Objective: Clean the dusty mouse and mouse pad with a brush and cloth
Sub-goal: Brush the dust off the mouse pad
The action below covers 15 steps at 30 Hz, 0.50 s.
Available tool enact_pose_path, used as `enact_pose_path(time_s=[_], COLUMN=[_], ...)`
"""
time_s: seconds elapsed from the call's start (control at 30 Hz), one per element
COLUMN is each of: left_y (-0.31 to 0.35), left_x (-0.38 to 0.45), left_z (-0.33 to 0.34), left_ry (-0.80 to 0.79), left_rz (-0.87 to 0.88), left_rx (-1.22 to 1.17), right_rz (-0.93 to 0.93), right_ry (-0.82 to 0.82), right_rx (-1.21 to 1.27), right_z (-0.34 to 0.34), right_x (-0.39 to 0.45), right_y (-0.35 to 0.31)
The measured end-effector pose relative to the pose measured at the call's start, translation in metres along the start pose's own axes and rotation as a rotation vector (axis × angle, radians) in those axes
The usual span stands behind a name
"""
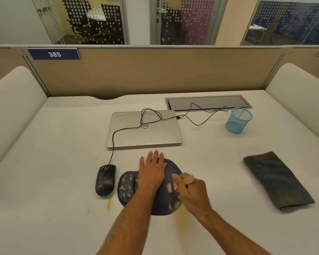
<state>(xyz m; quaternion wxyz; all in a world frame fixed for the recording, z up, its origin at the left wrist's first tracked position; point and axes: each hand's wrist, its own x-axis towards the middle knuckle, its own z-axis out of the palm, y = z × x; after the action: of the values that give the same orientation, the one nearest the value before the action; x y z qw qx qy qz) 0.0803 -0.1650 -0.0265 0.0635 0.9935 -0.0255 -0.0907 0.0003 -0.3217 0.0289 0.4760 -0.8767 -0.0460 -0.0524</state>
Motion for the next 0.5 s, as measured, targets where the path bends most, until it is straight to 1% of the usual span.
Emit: enact_pose_path(time_s=[0.1, 0.13, 0.17, 0.23, 0.3, 0.33, 0.37, 0.47, 0.5], left_y=[-0.0001, 0.0001, 0.0002, 0.0001, -0.0003, -0.0004, -0.0004, -0.0002, -0.0003], left_x=[-0.0002, -0.0001, -0.0001, 0.0002, 0.0002, 0.0003, 0.0004, 0.0009, 0.0009], left_z=[-0.0004, -0.0003, -0.0004, -0.0005, -0.0001, 0.0004, 0.0006, 0.0013, 0.0019], left_ry=[0.000, 0.000, 0.000, 0.003, 0.008, 0.012, 0.013, 0.016, 0.017], left_rz=[-0.001, 0.000, 0.002, 0.003, 0.000, 0.000, 0.000, 0.003, 0.004], left_rx=[-0.001, 0.000, 0.001, 0.000, 0.000, 0.001, 0.002, -0.003, -0.006], right_rz=[0.052, 0.071, 0.091, 0.095, 0.023, -0.015, -0.033, -0.009, 0.017], right_ry=[-0.180, -0.201, -0.190, -0.095, 0.016, 0.031, 0.004, -0.188, -0.203], right_rx=[-0.068, -0.055, -0.018, 0.067, 0.078, 0.058, 0.028, -0.078, -0.061], right_z=[0.0025, 0.0025, 0.0013, -0.0019, -0.0034, -0.0037, -0.0035, -0.0013, -0.0024], right_x=[-0.0039, -0.0055, -0.0058, -0.0047, -0.0040, -0.0042, -0.0048, -0.0103, -0.0107], right_y=[0.0010, 0.0018, 0.0016, 0.0006, 0.0006, -0.0001, -0.0016, 0.0026, 0.0044])
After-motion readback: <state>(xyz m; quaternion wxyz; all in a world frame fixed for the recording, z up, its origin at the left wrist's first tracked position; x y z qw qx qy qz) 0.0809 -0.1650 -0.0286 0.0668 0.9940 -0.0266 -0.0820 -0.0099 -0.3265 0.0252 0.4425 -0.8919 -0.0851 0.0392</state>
